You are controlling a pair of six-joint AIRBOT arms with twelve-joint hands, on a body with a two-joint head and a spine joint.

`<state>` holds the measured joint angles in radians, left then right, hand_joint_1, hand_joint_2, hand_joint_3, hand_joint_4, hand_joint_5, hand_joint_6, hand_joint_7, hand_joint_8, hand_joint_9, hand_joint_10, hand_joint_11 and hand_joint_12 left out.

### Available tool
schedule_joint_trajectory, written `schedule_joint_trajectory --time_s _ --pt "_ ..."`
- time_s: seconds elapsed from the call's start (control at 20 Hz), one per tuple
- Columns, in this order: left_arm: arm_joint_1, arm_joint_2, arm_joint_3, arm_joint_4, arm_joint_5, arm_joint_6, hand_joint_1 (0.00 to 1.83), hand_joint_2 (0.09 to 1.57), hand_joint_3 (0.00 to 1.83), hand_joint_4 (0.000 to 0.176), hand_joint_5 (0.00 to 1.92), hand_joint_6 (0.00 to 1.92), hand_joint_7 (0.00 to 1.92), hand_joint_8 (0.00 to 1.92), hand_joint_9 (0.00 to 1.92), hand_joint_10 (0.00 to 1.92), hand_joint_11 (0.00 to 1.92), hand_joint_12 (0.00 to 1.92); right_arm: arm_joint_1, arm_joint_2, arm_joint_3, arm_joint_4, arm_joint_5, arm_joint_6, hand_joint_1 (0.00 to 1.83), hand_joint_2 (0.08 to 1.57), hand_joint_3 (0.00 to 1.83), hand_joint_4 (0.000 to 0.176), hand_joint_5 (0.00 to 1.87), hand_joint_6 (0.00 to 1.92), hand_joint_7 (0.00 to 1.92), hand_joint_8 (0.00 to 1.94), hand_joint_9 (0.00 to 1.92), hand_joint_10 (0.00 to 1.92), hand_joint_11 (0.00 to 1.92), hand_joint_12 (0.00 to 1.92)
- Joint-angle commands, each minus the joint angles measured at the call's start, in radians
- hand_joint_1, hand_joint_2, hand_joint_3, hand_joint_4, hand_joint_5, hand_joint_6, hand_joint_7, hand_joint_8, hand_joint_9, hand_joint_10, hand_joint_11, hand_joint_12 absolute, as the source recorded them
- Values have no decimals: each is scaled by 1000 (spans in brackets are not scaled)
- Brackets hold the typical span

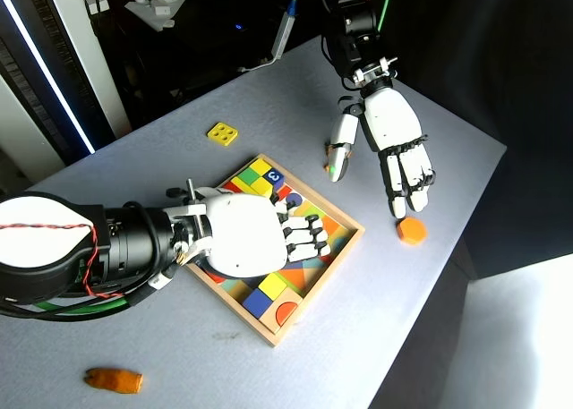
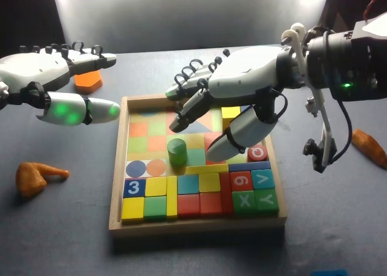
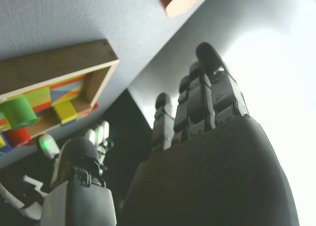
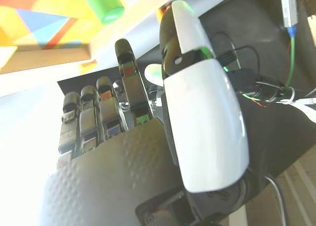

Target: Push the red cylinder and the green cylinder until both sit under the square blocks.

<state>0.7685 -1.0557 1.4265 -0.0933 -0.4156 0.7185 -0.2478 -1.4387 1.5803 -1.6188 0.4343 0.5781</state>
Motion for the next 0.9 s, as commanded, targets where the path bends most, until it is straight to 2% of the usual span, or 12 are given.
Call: schedule_joint_trajectory --time_s 0.0,0.1,0.15,0.2,0.25,0.35,0.4,0.5,0.6,0.65,0.75,0.85 --pt "-14 2 11 -12 -105 -1 47 1101 7 168 39 0 22 1 133 3 0 819 0 2 5 49 5 4 478 1089 0 153 476 2 33 1 0 0 0 114" --pt "-12 1 12 -13 -104 -1 32 1145 4 174 57 3 26 1 102 7 0 667 -1 1 9 49 -2 5 459 1093 1 158 465 0 21 1 0 0 0 95" --pt "-12 0 13 -13 -103 -1 27 1147 4 176 62 4 33 3 114 15 0 644 -3 0 10 49 -5 5 467 1094 0 156 466 0 19 1 0 0 0 113" --pt "-12 -1 15 -13 -103 -1 13 1157 3 176 65 3 47 4 140 15 0 662 -5 0 12 49 -5 6 449 1098 2 161 457 0 16 0 0 0 0 108" --pt "-12 -1 16 -16 -103 -1 5 1170 4 176 65 1 61 4 169 14 0 732 -10 -2 14 49 -5 11 448 1098 1 161 456 0 11 1 0 0 0 90" --pt "-12 -1 18 -19 -104 -1 0 1165 0 176 49 1 24 3 169 2 0 882 -15 -3 14 49 -3 12 458 1098 1 147 469 4 3 0 0 0 0 104" --pt "-12 0 18 -20 -105 -1 0 1122 0 176 53 2 27 3 161 0 0 842 -16 -3 14 49 -3 12 458 1098 1 145 477 7 1 0 0 0 0 108" --pt "-12 0 17 -21 -105 -1 0 1057 0 176 60 0 32 0 197 4 12 975 -18 -3 16 49 -3 14 467 1099 1 151 480 6 0 0 0 0 0 104" --pt "-11 0 17 -21 -105 -1 0 1074 3 176 68 1 30 1 195 3 8 1037 -21 -4 18 49 -6 17 460 1100 0 152 480 2 0 0 0 0 0 67" --pt "-11 0 17 -21 -105 -1 0 1079 2 176 65 0 20 2 139 15 1 890 -22 -5 19 49 -6 20 452 1103 1 150 475 0 0 0 0 0 0 63" --pt "-10 0 17 -22 -105 -1 0 1046 0 176 64 0 11 0 103 2 0 733 -26 -6 19 49 0 24 445 1105 1 150 479 0 0 0 0 0 0 87" --pt "-7 2 16 -25 -105 -1 0 1060 3 176 66 0 8 2 101 5 0 695 -32 -6 19 49 16 35 439 1107 1 156 474 0 0 0 0 0 0 104"
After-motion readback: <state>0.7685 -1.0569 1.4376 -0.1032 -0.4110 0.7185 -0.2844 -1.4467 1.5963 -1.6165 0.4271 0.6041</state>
